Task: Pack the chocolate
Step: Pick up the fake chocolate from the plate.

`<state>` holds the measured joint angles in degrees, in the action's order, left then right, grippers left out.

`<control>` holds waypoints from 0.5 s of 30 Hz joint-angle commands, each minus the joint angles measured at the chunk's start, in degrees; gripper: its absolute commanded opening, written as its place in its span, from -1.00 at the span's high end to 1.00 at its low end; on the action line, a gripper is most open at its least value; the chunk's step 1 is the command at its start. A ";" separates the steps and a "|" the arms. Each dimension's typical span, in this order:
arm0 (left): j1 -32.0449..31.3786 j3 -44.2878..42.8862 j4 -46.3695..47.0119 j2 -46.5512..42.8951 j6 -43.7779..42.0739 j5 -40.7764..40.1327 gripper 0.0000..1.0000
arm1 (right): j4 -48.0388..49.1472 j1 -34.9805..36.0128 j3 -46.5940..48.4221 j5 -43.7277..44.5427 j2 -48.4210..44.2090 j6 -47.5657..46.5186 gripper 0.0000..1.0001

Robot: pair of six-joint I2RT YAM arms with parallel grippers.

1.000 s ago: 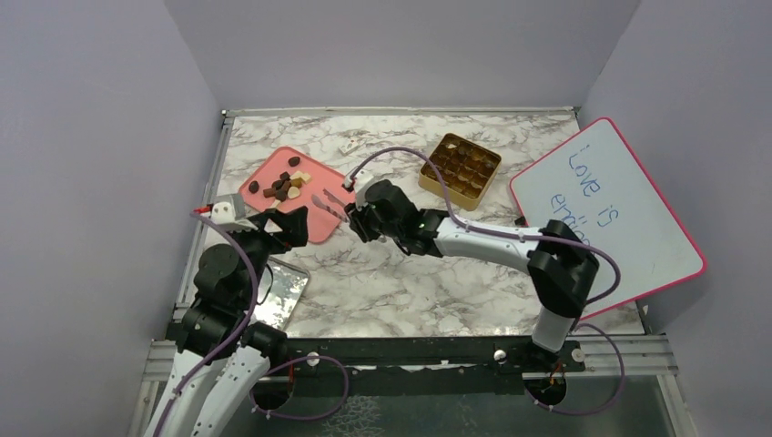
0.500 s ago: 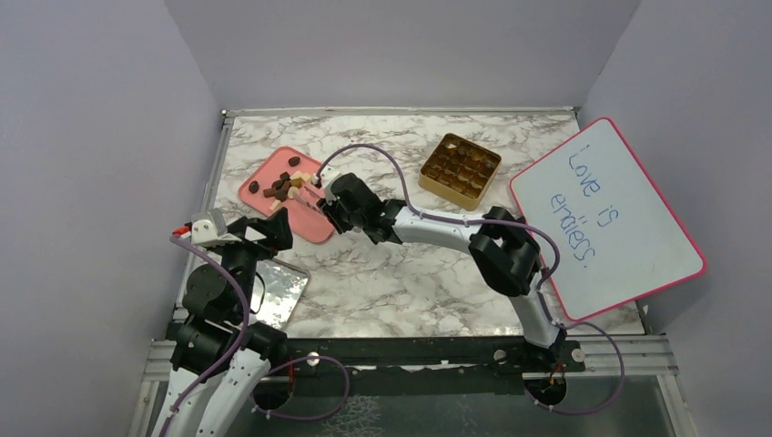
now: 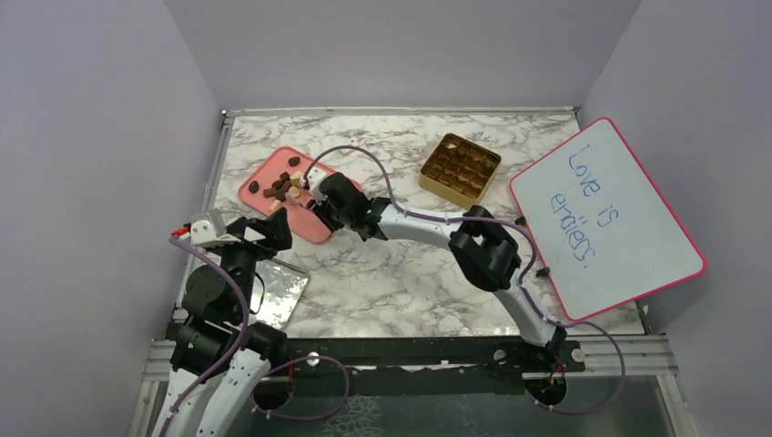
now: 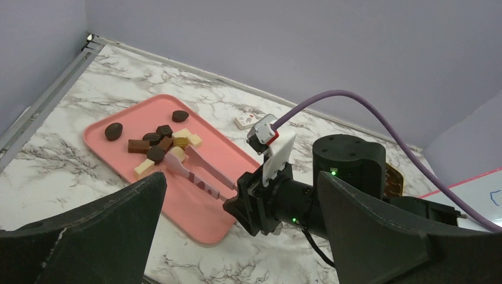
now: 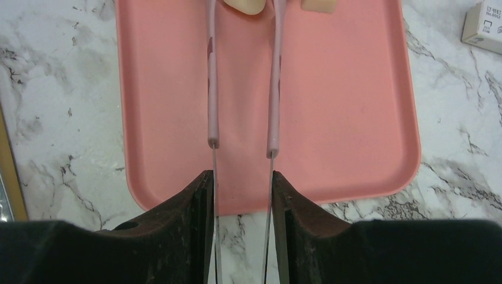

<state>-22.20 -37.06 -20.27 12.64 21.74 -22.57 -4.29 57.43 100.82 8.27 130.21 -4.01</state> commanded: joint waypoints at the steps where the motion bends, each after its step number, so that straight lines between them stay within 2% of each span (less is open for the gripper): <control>1: 0.22 -0.29 0.50 -0.25 -0.82 -1.25 -0.98 | -1.11 0.39 4.21 1.10 2.87 -1.57 0.16; 9: 0.22 -0.30 0.49 -0.25 -0.82 -1.38 -0.98 | -2.04 0.40 6.88 1.76 5.16 -2.11 0.18; 15: 0.22 -0.23 0.50 -0.17 -0.82 -1.34 -0.98 | -1.87 0.40 5.70 2.24 3.73 -2.27 0.31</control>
<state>-22.20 -37.06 -20.27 12.64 21.74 -22.59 -6.28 57.43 105.86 8.78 134.28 -5.63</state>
